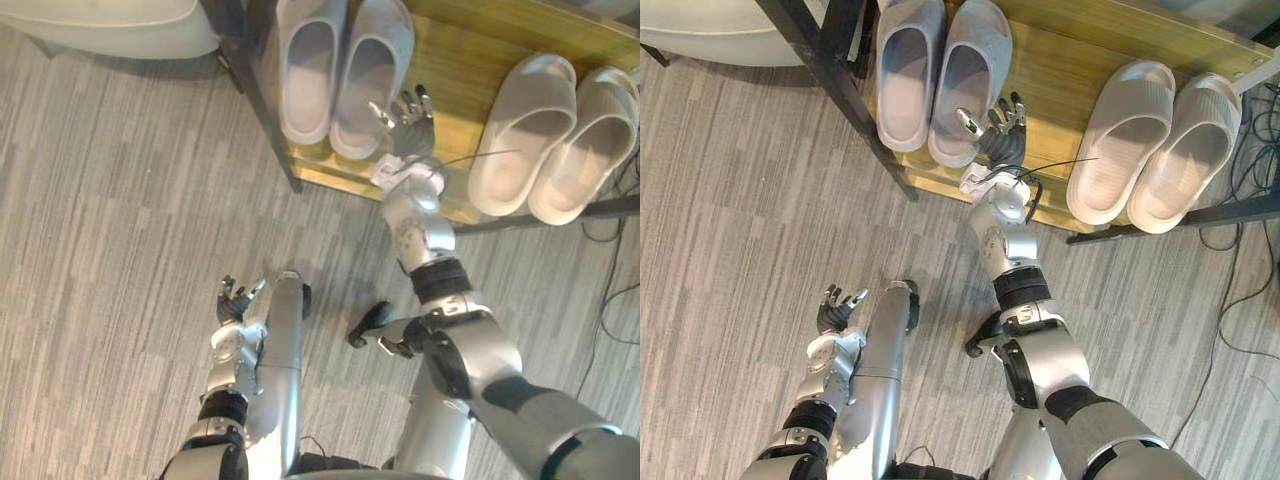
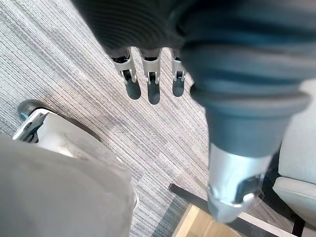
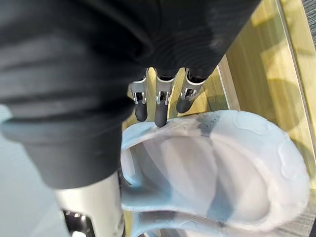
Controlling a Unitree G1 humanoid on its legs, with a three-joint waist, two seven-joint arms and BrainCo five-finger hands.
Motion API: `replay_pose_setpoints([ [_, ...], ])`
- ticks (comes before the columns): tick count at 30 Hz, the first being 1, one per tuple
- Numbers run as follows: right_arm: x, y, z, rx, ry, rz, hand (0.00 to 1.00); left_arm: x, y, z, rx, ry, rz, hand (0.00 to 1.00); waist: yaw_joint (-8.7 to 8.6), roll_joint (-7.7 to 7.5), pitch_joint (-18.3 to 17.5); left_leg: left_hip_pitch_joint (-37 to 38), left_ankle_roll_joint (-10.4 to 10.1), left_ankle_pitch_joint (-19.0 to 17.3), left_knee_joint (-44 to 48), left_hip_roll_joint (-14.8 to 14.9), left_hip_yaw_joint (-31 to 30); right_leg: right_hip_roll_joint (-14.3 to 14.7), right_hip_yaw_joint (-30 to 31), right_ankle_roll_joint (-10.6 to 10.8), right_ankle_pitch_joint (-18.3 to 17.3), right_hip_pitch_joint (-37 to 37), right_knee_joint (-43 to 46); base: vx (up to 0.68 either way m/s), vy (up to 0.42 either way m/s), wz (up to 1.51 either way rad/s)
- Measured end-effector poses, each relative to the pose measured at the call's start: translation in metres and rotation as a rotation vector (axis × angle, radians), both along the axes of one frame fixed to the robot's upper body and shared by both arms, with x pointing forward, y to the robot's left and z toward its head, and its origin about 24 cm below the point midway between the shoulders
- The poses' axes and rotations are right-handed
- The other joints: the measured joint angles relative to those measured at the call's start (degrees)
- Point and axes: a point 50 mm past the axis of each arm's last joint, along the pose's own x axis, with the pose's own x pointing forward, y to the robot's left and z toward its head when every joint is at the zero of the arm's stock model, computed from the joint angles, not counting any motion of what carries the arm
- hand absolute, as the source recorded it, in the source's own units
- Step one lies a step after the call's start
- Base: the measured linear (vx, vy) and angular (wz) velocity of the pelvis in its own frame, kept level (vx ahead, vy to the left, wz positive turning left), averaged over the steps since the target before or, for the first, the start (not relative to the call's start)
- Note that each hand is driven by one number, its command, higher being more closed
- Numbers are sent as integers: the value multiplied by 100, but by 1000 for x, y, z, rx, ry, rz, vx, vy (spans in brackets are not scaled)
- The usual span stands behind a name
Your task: Organize the slippers on the shoe rack
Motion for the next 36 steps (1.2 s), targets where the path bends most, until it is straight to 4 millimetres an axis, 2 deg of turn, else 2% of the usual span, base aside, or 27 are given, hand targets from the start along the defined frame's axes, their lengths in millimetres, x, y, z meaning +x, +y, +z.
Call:
replay_pose_setpoints([
  [2, 1, -5, 4, -6, -8, -11, 0, 1, 0, 1, -1, -5, 0, 0, 40, 20, 2, -63, -11, 13, 6, 7, -14, 3, -8, -15, -10, -69, 31, -43, -2, 1],
  [14, -2, -8, 10, -37, -37, -36, 0, -2, -2, -4, -11, 19, -4, 0, 35, 115, 0, 77, -53, 38, 92, 62, 24, 27, 53, -106, -20, 21, 119, -27, 15, -2],
  [17, -7, -12, 6, -63, -53, -68, 0, -5, -2, -7, -13, 34, -5, 0, 12, 122, 0, 307, -38, 29, 45, 74, 48, 39, 53, -105, -20, 246, 58, 0, 0, 0],
  [23, -19, -13, -8, -150, -71, -94, 0, -23, 3, -23, -6, 92, 9, 0, -78, 138, -20, 925, 8, 3, -234, 191, 225, 158, 116, -65, 37, 746, -262, -14, 9, -11],
  [28, -39, -5, -44, -250, -47, -33, 0, -44, 9, -39, 36, 172, -33, 0, -253, 120, -32, 1871, 3, 61, -838, 228, 416, 250, 114, -133, 205, 1572, -802, 36, -11, -3],
  [30, -52, -4, -75, -319, 1, -5, 0, -54, 9, -46, 83, 211, -86, 0, -338, 75, -83, 2476, 6, 221, -1425, 243, 591, 324, 88, -75, 364, 2077, -1316, 51, -17, 0],
  [31, -55, -5, -83, -333, 18, 0, 0, -56, 9, -47, 92, 218, -101, 0, -356, 67, -97, 2612, 2, 282, -1583, 244, 623, 352, 73, -53, 421, 2191, -1462, 53, -10, 1],
  [33, -70, -10, -121, -394, 121, 24, 0, -62, 8, -52, 139, 249, -177, 0, -458, -16, -164, 3152, -32, 545, -2301, 219, 701, 511, -10, 12, 689, 2679, -2156, 67, 4, 1],
  [34, -74, -11, -129, -397, 143, 28, 0, -63, 8, -53, 147, 257, -187, 0, -486, -41, -181, 3241, -38, 615, -2445, 205, 706, 541, -25, 15, 741, 2767, -2287, 84, 12, 7],
  [36, -98, -18, -170, -463, 266, 47, 0, -76, 12, -62, 184, 310, -233, 0, -623, -238, -462, 3711, -31, 890, -3213, 162, 809, 686, -88, 94, 1018, 3157, -3006, 95, 20, -1],
])
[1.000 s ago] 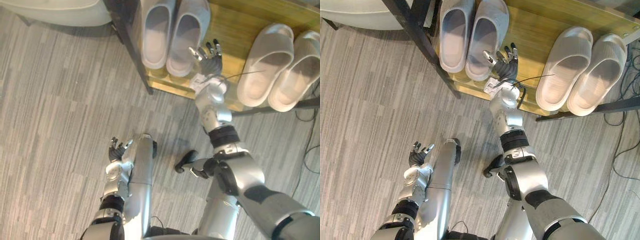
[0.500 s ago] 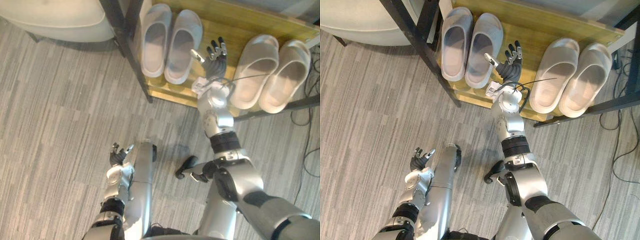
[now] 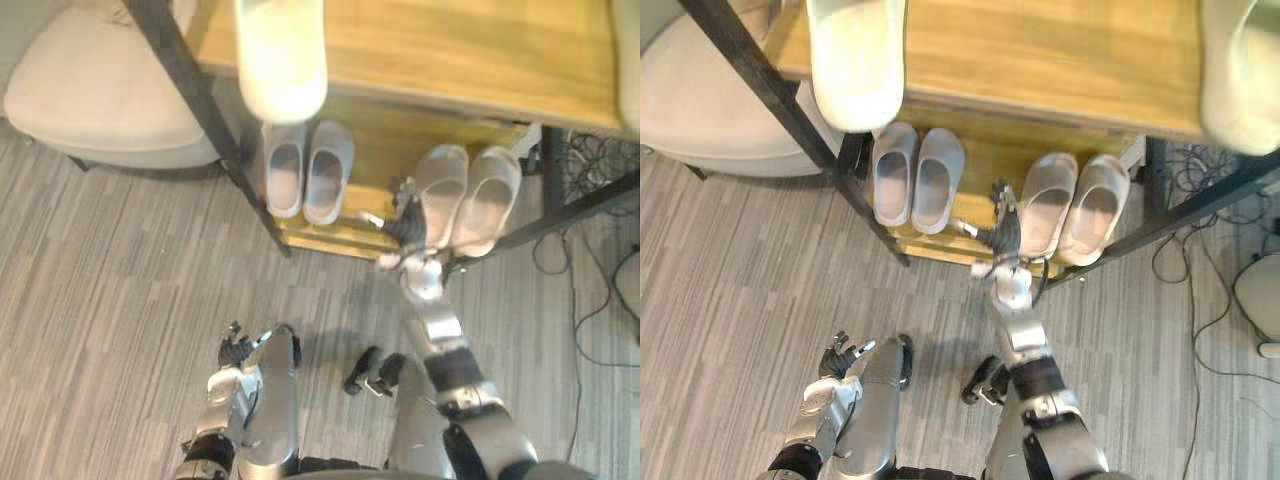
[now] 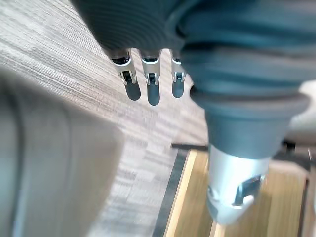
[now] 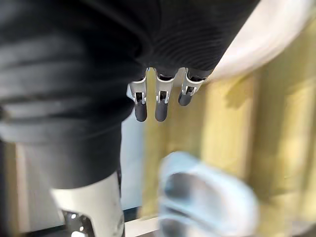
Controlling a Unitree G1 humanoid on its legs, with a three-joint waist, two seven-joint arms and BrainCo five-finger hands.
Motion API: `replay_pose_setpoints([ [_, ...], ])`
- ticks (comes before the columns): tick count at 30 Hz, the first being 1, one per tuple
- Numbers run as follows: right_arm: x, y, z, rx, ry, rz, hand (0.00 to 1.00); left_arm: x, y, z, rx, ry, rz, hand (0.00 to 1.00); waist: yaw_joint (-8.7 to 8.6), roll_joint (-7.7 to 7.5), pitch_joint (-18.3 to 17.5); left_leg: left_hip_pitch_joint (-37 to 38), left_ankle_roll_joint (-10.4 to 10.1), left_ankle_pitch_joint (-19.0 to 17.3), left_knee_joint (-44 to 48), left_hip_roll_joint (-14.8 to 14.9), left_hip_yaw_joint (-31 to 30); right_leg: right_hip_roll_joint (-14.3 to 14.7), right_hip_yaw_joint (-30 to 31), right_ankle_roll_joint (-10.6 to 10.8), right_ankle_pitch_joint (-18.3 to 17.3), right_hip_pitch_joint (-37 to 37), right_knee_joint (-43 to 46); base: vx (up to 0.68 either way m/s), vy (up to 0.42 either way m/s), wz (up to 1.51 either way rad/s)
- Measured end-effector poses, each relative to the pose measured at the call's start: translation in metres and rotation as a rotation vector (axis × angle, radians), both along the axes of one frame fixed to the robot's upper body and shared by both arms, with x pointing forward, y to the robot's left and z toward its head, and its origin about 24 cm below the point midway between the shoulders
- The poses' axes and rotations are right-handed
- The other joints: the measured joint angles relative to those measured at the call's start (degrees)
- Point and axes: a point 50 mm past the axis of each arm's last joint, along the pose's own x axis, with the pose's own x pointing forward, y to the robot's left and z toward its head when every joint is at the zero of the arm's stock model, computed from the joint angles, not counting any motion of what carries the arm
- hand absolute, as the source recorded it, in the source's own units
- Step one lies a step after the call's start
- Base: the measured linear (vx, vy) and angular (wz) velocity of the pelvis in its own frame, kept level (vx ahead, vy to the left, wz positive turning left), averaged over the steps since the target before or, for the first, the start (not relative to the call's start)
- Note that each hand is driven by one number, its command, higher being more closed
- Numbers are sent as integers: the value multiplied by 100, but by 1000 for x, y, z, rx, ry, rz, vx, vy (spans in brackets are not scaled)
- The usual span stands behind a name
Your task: Organize the slippers on the shoe rack
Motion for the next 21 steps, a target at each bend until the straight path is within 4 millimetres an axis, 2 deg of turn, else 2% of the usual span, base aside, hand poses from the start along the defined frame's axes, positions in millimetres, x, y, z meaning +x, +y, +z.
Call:
replay_pose_setpoints([
  [2, -11, -6, -16, -18, 54, -7, 0, -6, 1, -4, 5, 22, -7, 0, -55, -87, -126, 254, 14, 114, -343, -26, 73, 64, 20, 26, 132, 176, -299, 111, 43, -11],
  [4, -37, -23, -48, -100, 161, -38, 0, -19, -3, -11, 19, 62, -50, 0, -195, -188, -407, 765, 36, 359, -1082, -128, 181, 159, 34, 120, 371, 548, -908, 141, 60, -6],
  [5, -41, -25, -52, -107, 177, -41, 0, -21, -4, -12, 20, 70, -54, 0, -215, -191, -453, 831, 35, 405, -1194, -141, 186, 173, 32, 144, 407, 596, -1010, 186, 61, -4],
  [6, -57, -35, -69, -135, 247, -61, 0, -31, -5, -19, 18, 107, -71, 0, -318, -165, -619, 1165, 47, 605, -1693, -199, 241, 249, 18, 206, 599, 856, -1442, 155, 47, -11],
  [8, -68, -42, -83, -143, 312, -79, 0, -37, -7, -22, 21, 131, -89, 0, -341, -142, -723, 1428, 53, 733, -2048, -209, 339, 340, 52, 236, 742, 1027, -1752, 136, 43, -18],
  [10, -93, -57, -114, -181, 465, -107, 0, -48, -9, -27, 32, 170, -115, 0, -383, -45, -977, 1839, 61, 979, -2696, -219, 462, 534, 77, 299, 1040, 1364, -2419, 122, 37, -17],
  [11, -96, -58, -117, -186, 482, -109, 0, -49, -9, -28, 32, 173, -116, 0, -387, -32, -992, 1885, 54, 1000, -2760, -220, 469, 559, 78, 308, 1074, 1415, -2491, 92, 29, -10],
  [12, -107, -65, -130, -219, 552, -109, 0, -54, -9, -30, 30, 189, -127, 0, -398, 32, -1074, 2035, 59, 1077, -2971, -223, 480, 647, 77, 327, 1218, 1587, -2777, 59, 18, -7],
  [16, -131, -79, -158, -220, 722, -148, 0, -62, -9, -34, 34, 214, -146, 0, -410, 162, -1246, 2226, 72, 1116, -3148, -241, 489, 773, 90, 380, 1470, 1899, -3303, 11, 4, -2],
  [18, -150, -85, -175, -204, 837, -170, 0, -65, -10, -35, 34, 224, -158, 0, -416, 227, -1361, 2329, 76, 1155, -3269, -274, 486, 827, 91, 406, 1613, 2060, -3589, 0, 0, 0],
  [21, -165, -88, -186, -185, 923, -187, 0, -69, -11, -37, 41, 237, -179, 0, -416, 256, -1410, 2488, 92, 1181, -3371, -308, 484, 871, 94, 436, 1746, 2284, -3862, 0, 0, 0],
])
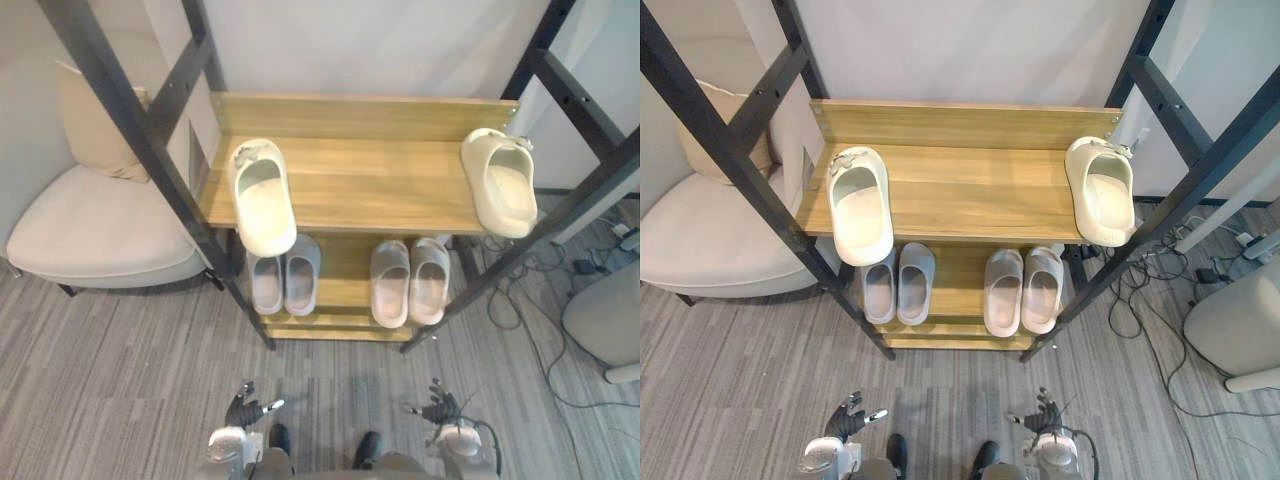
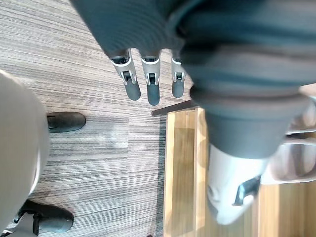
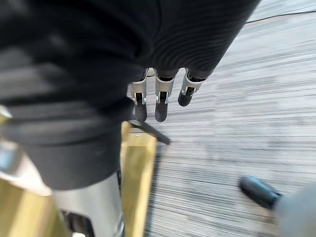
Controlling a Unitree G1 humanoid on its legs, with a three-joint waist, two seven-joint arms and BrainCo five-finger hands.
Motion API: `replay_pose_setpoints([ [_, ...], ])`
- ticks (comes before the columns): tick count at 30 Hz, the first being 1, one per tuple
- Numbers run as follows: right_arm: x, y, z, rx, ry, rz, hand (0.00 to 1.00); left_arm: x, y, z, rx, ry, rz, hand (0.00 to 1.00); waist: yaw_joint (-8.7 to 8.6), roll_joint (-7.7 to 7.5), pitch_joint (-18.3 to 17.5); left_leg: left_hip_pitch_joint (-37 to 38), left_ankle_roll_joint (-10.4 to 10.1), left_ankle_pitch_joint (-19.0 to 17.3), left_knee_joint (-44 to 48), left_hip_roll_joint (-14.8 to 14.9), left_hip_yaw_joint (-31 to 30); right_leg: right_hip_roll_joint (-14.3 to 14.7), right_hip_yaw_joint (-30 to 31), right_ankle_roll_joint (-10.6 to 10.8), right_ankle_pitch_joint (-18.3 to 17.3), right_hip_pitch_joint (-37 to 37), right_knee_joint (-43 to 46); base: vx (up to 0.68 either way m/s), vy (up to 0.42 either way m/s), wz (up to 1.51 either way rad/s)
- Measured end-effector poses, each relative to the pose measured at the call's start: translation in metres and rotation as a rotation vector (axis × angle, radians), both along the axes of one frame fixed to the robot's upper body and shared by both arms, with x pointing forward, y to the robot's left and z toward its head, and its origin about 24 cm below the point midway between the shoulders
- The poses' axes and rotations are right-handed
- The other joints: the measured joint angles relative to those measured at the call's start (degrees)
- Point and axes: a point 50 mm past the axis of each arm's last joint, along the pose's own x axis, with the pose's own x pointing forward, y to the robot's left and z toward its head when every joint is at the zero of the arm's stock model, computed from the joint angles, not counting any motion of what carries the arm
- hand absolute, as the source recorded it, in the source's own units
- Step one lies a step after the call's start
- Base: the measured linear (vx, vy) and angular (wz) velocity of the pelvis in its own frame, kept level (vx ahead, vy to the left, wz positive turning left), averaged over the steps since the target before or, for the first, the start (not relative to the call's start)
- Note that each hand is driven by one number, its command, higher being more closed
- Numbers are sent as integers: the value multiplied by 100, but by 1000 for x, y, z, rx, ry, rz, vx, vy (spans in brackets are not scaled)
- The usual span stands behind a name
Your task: Organize the slippers on the shoe rack
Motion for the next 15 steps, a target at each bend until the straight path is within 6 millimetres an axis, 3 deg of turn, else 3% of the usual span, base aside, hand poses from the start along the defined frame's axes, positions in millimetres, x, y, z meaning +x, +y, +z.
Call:
replay_pose_setpoints([
  [8, -21, 1, -11, 22, 89, -22, 0, 1, -21, 0, 8, 1, -151, 0, -7, 30, -121, 330, 81, 88, -283, -118, -23, 15, 2, 59, 170, 352, -377, 0, 0, 0],
  [11, -22, 2, -13, 27, 97, -24, 0, 16, -41, 13, -15, -89, -245, 0, -6, 27, -178, 336, 115, 130, -344, -181, -60, 13, -21, 73, 216, 370, -431, -3, 23, 7],
  [15, -23, 5, -16, 40, 118, -24, 0, 42, -82, 47, -96, -289, -417, 0, -11, 43, -205, 484, 152, 202, -499, -238, -176, -14, -125, 98, 214, 504, -431, 10, 9, 12],
])
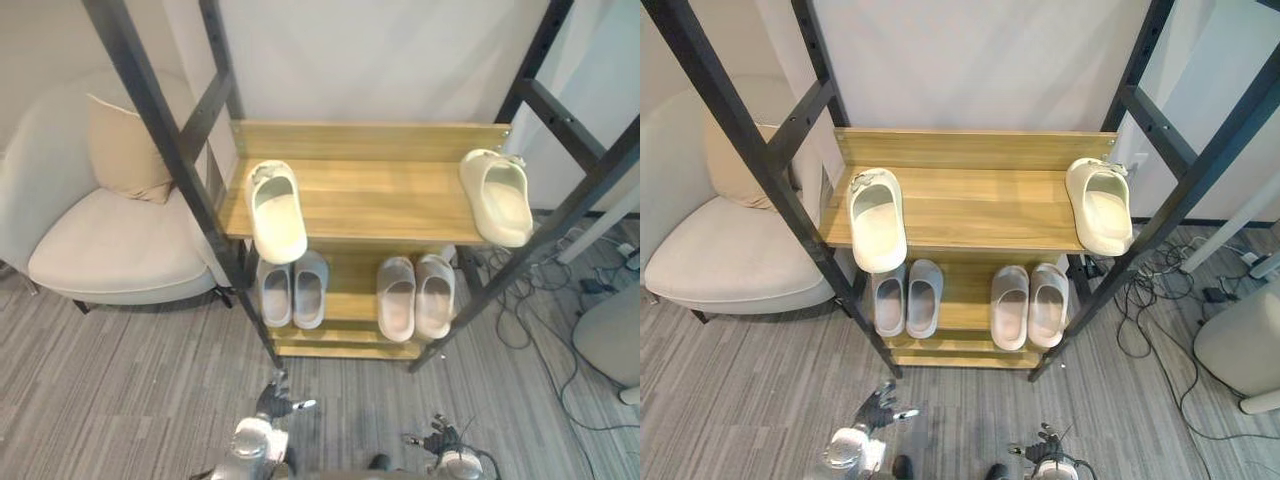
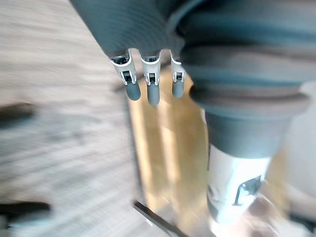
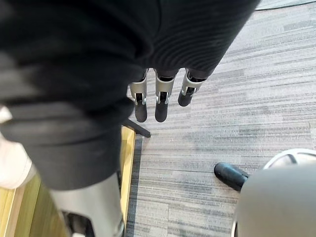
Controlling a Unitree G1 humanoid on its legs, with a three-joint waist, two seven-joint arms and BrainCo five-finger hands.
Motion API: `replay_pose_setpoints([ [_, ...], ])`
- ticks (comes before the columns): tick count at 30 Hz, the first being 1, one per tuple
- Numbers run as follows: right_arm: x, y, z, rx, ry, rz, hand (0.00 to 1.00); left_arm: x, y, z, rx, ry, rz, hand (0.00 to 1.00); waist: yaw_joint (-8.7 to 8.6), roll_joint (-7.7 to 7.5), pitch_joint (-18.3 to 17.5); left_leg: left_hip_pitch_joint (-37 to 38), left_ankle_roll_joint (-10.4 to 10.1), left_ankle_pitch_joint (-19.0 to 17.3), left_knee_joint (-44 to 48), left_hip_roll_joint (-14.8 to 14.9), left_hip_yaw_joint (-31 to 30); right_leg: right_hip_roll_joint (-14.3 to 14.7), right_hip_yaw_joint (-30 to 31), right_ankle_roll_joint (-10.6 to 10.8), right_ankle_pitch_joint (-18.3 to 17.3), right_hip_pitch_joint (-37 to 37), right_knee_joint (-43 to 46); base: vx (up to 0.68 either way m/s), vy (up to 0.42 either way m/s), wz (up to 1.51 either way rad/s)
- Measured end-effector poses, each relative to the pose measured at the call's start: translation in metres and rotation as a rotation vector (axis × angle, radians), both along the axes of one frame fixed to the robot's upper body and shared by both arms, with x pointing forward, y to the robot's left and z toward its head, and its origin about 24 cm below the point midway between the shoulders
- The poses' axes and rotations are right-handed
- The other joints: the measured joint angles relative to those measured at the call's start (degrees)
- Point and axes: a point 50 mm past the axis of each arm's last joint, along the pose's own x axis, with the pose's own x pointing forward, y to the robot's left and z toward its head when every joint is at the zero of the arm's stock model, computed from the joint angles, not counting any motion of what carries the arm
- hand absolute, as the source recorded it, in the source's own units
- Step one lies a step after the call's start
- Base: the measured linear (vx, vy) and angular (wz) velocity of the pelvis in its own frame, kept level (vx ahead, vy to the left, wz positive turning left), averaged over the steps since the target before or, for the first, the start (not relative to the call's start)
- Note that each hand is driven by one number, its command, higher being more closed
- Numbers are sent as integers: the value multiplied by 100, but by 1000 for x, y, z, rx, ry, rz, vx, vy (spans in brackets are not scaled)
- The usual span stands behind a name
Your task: Organize the slippers on the shoe rack
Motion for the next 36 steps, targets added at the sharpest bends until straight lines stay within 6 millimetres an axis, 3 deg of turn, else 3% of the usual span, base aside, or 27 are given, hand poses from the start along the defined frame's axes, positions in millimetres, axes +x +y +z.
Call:
replay_pose_setpoints([
  [9, 1, 6, -1, 25, 2, 20, 0, 39, -60, 92, -277, -363, -206, 0, 11, -3, -22, 42, 7, 13, -38, -14, 4, -4, 12, 0, 0, 16, 1, 2, 0, 1],
  [14, 4, 10, 0, 19, -5, 77, 0, 59, -66, 142, -340, -574, -229, 0, -48, 1, -33, 72, 7, 13, -39, -14, 28, -4, 38, -19, 13, 32, 1, -2, -1, -1],
  [18, 8, 9, 2, 15, -25, 103, 0, 79, -55, 185, -366, -762, -150, 0, -118, -4, -46, 111, 8, 12, -41, -13, 48, -4, 59, -27, 18, 60, 0, -6, -2, -2],
  [22, 8, 7, 2, 14, -24, 107, 0, 97, -35, 209, -348, -871, -45, 0, -147, -27, -115, 112, 7, 11, -41, -9, 59, -1, 72, -29, 20, 54, -1, 0, 0, 0],
  [30, 10, 4, 3, 26, -28, 114, 0, 117, 0, 240, -231, -1024, 58, 0, -172, -78, -159, 111, 7, 11, -40, -17, 56, -10, 69, -29, 28, 24, -17, 0, 0, 0],
  [36, 13, 0, 5, 25, -33, 126, 0, 140, 29, 250, -107, -1055, 142, 0, -175, -90, -155, 99, 7, 11, -41, -19, 26, -13, 39, -27, 26, 21, -34, 0, 0, 0],
])
